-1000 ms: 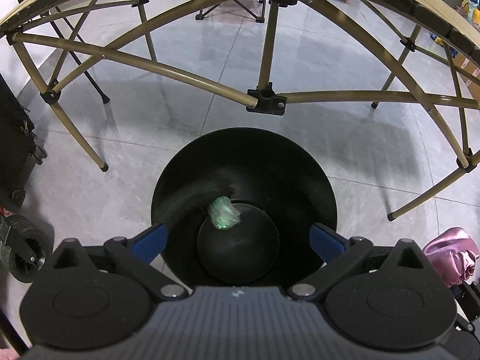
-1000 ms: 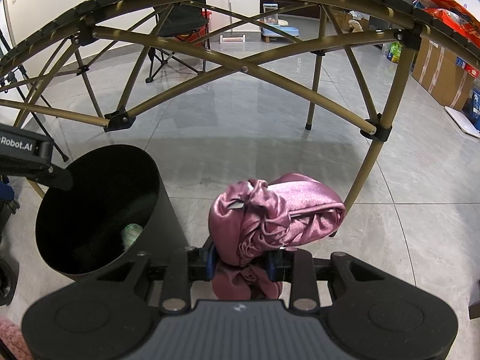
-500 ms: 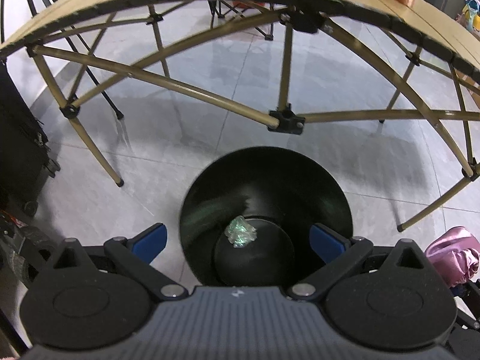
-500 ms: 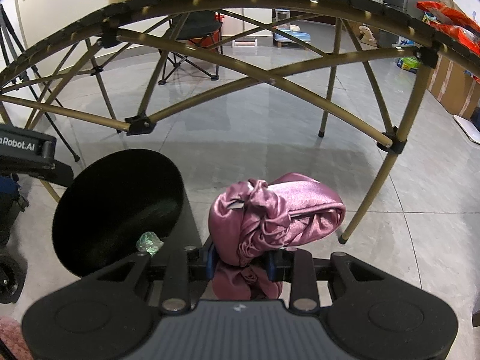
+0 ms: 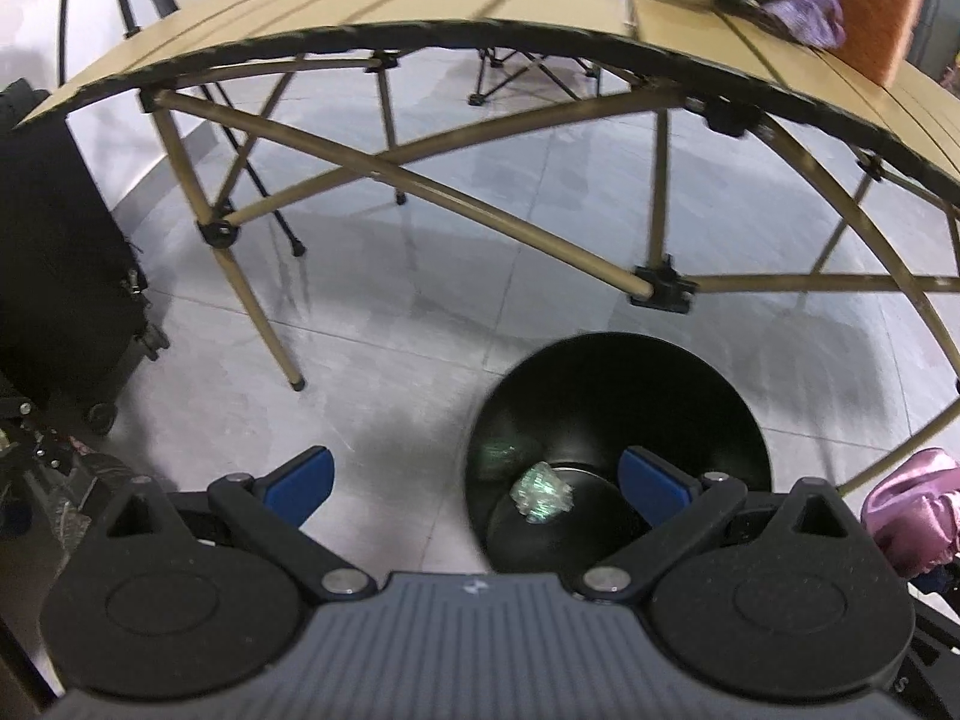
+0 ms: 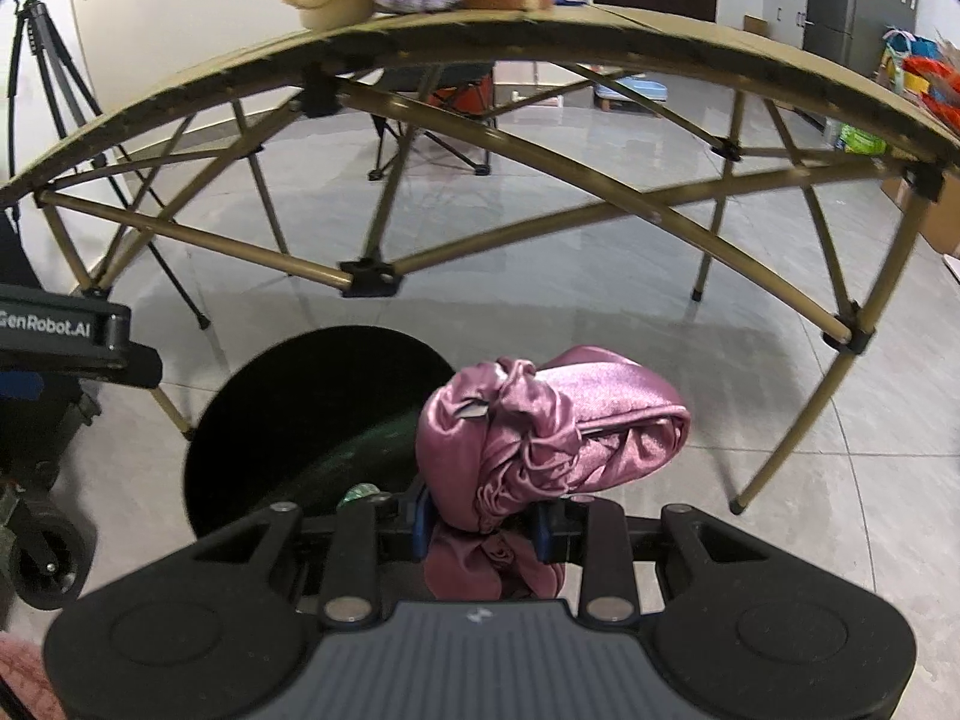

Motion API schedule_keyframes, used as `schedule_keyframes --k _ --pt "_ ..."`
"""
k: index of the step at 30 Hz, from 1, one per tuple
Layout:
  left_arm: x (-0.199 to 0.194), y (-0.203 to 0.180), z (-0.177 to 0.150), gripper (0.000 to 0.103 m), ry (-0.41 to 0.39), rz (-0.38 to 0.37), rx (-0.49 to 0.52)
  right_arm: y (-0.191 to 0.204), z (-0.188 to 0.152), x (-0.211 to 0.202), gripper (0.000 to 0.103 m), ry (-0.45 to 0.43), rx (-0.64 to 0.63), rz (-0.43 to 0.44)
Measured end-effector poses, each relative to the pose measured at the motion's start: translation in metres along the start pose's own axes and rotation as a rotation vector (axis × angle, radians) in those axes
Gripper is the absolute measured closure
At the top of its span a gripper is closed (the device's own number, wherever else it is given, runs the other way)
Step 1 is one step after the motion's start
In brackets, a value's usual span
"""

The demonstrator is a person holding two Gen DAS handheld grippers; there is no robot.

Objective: Collect trash
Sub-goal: 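Move the right gripper over the bin and release the pink cloth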

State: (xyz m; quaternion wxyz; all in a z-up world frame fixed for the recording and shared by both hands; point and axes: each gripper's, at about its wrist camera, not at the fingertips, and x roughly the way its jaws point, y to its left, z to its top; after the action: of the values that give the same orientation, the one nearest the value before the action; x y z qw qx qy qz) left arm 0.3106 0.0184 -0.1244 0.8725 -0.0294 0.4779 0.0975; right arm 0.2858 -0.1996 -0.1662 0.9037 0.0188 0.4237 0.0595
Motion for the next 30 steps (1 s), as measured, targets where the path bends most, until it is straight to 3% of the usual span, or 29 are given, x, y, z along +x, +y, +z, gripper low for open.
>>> schedule_keyframes --k 10,22,30 --pt "-0.002 0.042 -0.001 0.000 -0.011 0.030 -0.051 0.034 0.022 0.005 0.073 -0.008 -0.026 0.037" --pt "0.005 0.092 -0.003 0.000 0.011 0.063 -0.132 0.076 0.049 0.037 0.073 0.087 -0.066 0.101" --pt "0.011 0.101 0.000 0.000 0.020 0.071 -0.147 0.093 0.065 0.073 0.073 0.177 -0.116 0.104"
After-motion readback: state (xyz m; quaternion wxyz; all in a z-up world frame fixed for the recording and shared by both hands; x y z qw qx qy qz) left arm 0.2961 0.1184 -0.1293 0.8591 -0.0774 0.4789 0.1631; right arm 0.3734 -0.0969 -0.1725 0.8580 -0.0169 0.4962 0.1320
